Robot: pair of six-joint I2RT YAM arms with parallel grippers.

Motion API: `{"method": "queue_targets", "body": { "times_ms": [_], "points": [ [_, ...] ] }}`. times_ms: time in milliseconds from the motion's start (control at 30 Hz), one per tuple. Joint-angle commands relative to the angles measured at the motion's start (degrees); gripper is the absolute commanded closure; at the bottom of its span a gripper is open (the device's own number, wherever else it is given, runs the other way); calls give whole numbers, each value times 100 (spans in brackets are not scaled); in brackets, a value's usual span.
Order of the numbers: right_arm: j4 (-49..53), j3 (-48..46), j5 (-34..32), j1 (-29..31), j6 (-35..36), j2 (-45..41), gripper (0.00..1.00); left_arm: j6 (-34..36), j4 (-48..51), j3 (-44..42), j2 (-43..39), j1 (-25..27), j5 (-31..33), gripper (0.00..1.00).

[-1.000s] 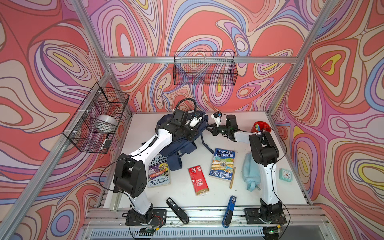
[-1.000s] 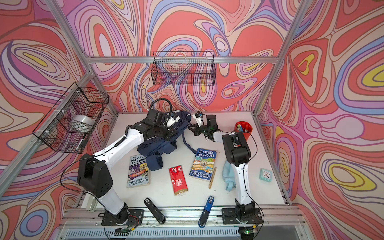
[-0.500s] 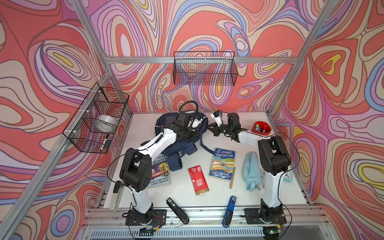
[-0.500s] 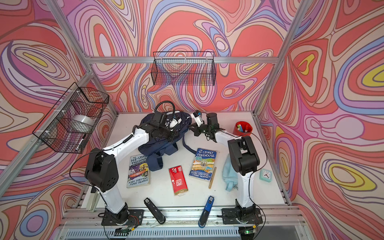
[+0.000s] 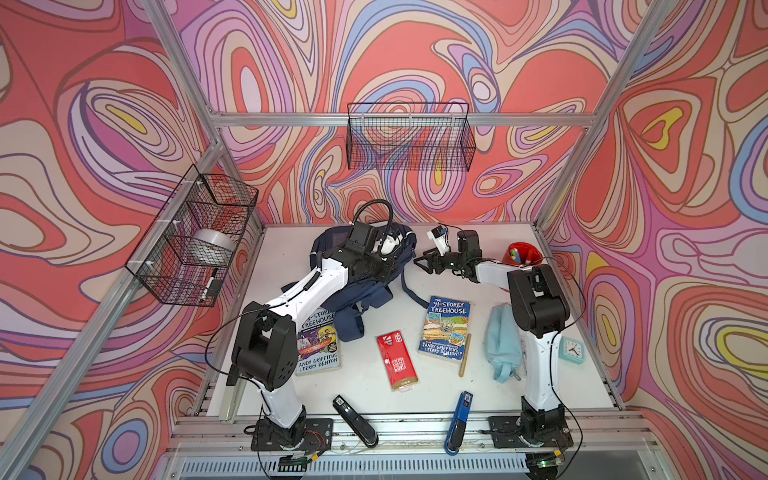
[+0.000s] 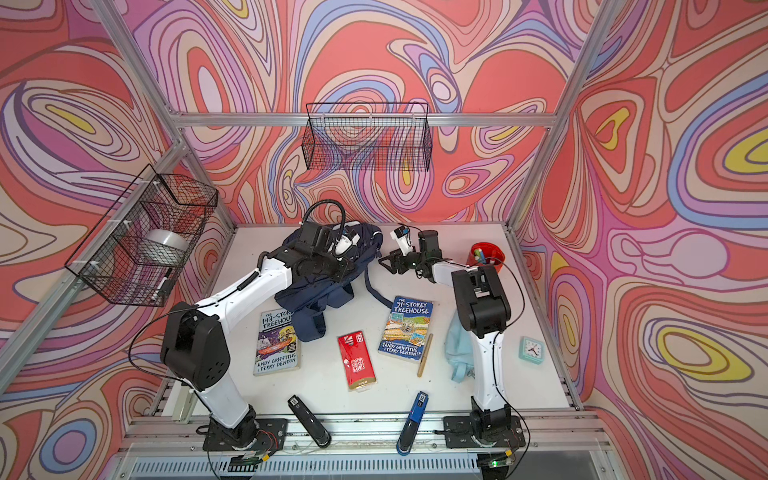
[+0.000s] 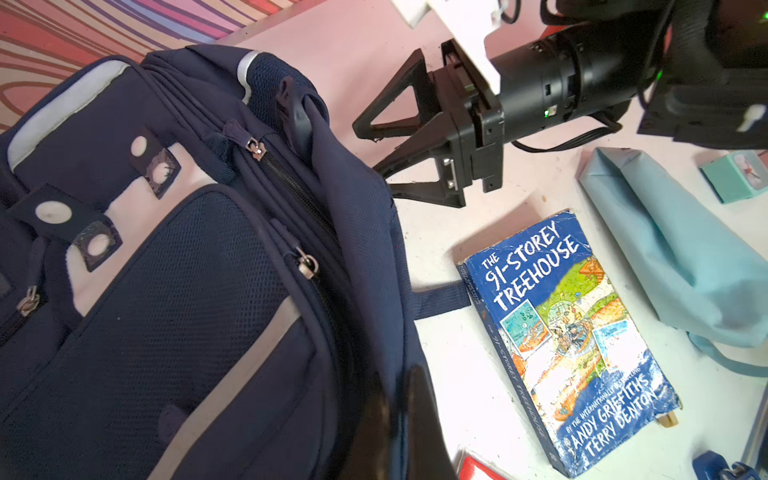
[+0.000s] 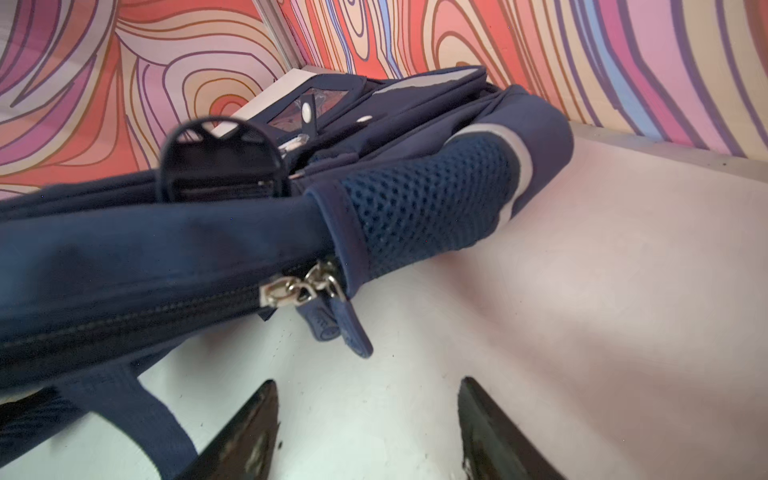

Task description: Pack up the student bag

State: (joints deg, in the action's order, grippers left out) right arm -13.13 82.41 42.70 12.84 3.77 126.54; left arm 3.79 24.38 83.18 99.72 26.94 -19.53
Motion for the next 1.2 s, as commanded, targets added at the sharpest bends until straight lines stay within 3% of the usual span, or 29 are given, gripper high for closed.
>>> {"method": "queue_targets", "body": {
  "times_ms": [0,300,367,400,433,467,600,700,967,1167],
  "points": [
    [-129,292,182,47,-91,241,31,-19,-235,34,-372,19,-278,100],
    [-179,205,8,149,-26,200,47,-45,-287,96,-348,15,-291,100],
    [-170,308,13,149,-44,310,55,-45,-259,112,-356,22,-320,100],
    [59,497,96,149,-21,399,68,-46,-252,128,-357,26,-292,100],
    [324,693,135,149,-46,456,74,-37,-232,136,-366,26,-276,100],
    [416,742,143,161,-107,472,74,-24,-224,139,-357,29,-258,100],
    [-331,-159,-104,175,-391,15,72,-21,-200,182,-322,30,-234,100],
    [-461,-456,-143,184,-428,-99,88,-19,-174,232,-313,29,-271,100],
    [-270,-263,-29,215,-410,-143,91,0,-142,259,-347,24,-241,100],
    [-637,-362,-94,377,-521,-247,79,-45,-147,294,-313,31,-253,100]
  ]
}}
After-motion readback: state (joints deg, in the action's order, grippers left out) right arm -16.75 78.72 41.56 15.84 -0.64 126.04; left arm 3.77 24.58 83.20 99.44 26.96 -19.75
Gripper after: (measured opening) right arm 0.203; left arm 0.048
